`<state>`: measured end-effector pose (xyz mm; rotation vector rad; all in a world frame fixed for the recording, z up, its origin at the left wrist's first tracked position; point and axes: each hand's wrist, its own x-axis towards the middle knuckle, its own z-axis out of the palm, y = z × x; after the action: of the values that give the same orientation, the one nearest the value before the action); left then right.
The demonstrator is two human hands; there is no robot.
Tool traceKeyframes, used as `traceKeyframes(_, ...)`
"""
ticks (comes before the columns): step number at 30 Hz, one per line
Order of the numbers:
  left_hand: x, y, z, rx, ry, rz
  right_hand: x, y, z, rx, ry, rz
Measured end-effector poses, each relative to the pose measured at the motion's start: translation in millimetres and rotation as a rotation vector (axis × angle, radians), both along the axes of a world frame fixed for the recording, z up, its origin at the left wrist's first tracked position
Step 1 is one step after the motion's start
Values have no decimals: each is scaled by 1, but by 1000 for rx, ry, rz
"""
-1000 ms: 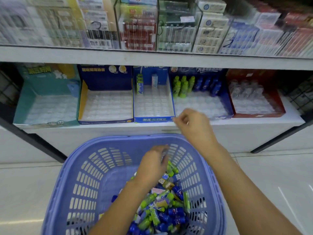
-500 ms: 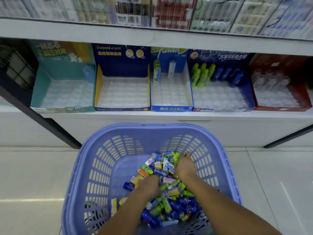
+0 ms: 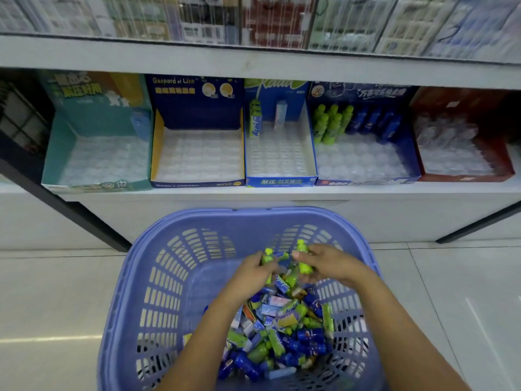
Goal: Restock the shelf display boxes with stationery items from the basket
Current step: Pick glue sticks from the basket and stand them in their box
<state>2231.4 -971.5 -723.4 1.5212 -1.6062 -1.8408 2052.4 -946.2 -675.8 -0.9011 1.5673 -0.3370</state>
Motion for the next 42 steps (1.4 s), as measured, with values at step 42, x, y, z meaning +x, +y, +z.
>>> traceKeyframes(42, -86, -37, 139, -745, 134, 206, -56, -49, 121, -760, -111, -170)
